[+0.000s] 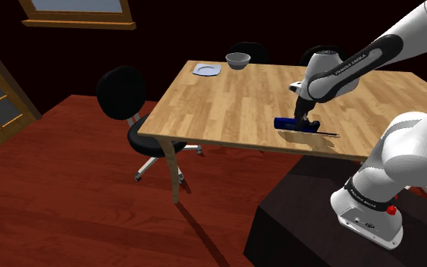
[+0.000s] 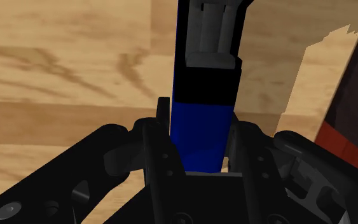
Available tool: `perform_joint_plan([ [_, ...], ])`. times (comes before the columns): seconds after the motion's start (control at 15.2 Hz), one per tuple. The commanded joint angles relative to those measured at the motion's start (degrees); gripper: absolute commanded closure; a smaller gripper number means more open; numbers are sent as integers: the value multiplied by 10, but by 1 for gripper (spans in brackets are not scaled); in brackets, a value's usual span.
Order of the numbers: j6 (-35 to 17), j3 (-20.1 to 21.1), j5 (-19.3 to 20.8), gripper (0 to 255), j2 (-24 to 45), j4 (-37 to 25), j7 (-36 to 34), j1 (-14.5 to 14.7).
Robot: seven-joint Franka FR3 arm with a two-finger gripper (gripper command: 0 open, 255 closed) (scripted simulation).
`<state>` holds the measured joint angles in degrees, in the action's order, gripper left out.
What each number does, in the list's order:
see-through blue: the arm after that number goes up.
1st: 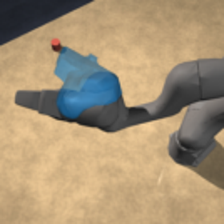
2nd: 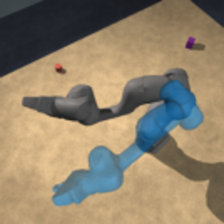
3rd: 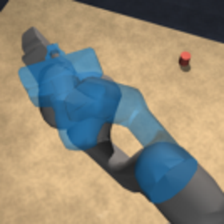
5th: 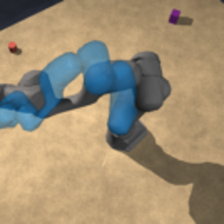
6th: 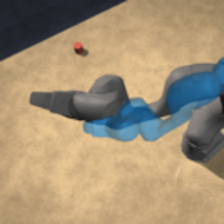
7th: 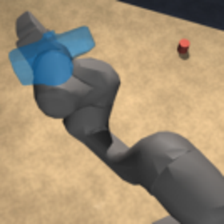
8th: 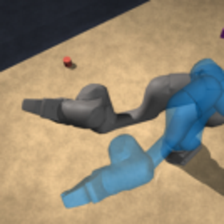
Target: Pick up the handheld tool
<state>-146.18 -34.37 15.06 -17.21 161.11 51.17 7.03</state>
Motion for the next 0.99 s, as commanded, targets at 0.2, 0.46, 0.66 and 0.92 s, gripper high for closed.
perform_joint_plan([
  [0.2, 56, 16, 13, 255, -46, -12, -12, -13],
  [0.46, 100, 28, 17, 255, -79, -23, -18, -19],
  [0.66, 132, 37, 18, 255, -101, -33, -21, -23],
  [0.92, 154, 43, 18, 255, -115, -41, -23, -25],
])
